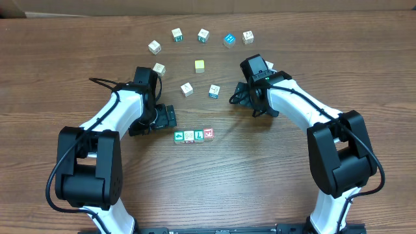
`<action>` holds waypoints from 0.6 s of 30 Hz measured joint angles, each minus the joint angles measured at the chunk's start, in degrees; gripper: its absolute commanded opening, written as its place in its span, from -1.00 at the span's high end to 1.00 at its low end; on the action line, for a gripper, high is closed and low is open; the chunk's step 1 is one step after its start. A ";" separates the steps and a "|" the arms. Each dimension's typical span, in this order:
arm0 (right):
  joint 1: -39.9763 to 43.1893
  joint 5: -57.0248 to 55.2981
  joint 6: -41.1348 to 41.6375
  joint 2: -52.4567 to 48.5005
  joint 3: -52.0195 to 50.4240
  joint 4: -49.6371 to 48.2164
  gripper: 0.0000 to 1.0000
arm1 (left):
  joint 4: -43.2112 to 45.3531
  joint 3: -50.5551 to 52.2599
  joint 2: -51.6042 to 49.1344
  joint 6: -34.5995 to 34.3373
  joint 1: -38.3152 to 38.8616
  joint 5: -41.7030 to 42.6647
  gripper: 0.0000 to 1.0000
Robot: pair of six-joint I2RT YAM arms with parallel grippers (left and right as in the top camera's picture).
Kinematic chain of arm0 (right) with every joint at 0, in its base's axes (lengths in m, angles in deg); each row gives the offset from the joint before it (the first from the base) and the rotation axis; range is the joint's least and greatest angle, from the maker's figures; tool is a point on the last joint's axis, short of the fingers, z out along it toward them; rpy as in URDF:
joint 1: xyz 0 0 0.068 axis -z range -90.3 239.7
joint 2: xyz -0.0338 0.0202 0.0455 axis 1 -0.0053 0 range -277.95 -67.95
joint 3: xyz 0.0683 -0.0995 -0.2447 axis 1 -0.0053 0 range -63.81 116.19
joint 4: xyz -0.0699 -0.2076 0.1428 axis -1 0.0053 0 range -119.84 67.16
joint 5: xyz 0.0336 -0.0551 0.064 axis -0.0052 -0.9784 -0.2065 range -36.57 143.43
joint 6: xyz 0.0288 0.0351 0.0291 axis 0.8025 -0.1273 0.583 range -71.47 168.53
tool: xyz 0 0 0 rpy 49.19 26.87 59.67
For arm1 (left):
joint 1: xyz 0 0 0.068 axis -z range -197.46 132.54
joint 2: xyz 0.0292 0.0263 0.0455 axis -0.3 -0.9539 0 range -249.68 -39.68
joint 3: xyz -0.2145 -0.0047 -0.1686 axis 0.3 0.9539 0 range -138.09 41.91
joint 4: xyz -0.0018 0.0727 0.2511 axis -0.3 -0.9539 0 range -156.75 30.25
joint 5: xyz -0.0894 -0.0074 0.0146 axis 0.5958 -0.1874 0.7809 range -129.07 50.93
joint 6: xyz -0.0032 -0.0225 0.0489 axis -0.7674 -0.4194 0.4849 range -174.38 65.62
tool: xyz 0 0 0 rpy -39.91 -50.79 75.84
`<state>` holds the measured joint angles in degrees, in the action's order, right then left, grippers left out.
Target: Form a horizontal line
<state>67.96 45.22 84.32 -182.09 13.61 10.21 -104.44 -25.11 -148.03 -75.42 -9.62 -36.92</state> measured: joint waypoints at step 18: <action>0.00 0.33 0.02 0.00 0.00 -1.31 -1.00 | -0.02 0.00 0.13 0.00 0.00 -0.26 -0.99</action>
<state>67.96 45.55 84.34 -182.09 13.61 8.90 -104.46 -25.11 -147.90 -75.42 -9.62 -37.18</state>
